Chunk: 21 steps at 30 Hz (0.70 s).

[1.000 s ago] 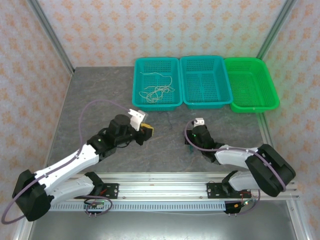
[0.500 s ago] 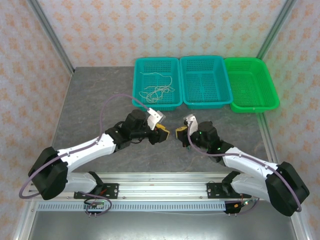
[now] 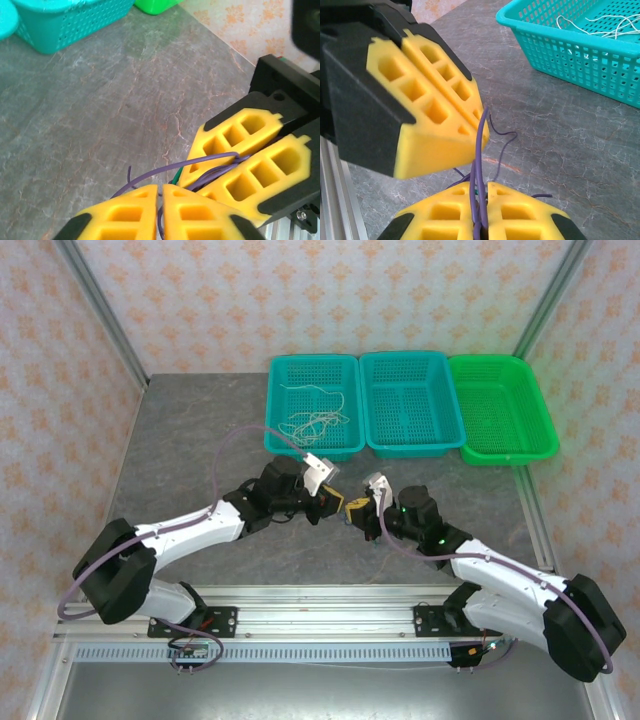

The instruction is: Untangle the cables

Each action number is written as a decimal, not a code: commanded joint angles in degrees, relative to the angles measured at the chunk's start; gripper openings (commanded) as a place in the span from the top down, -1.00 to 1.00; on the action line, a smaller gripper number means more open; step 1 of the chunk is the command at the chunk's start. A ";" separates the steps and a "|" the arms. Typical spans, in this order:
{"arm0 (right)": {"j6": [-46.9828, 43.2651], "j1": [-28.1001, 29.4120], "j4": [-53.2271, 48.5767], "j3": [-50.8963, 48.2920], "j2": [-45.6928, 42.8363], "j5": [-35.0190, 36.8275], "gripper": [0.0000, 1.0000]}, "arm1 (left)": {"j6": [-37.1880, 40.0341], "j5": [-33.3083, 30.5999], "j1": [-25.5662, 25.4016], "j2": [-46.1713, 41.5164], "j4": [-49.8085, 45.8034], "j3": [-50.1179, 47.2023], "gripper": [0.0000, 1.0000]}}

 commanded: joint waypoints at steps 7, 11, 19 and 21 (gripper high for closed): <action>-1.53 0.58 2.81 -1.33 -1.75 3.44 1.00 | 0.12 -0.99 0.78 -3.13 0.74 -0.94 1.00; 0.73 0.60 2.76 -2.48 -2.08 14.16 0.68 | -2.24 -4.74 1.50 -6.38 2.41 -3.05 1.00; 2.59 0.63 9.57 -7.43 -2.04 9.47 1.00 | -2.61 -0.30 3.92 -9.15 -0.24 -2.89 1.00; 2.29 0.63 8.19 -6.88 -2.02 8.22 1.00 | -3.99 5.82 4.50 -6.41 -2.39 -0.46 0.49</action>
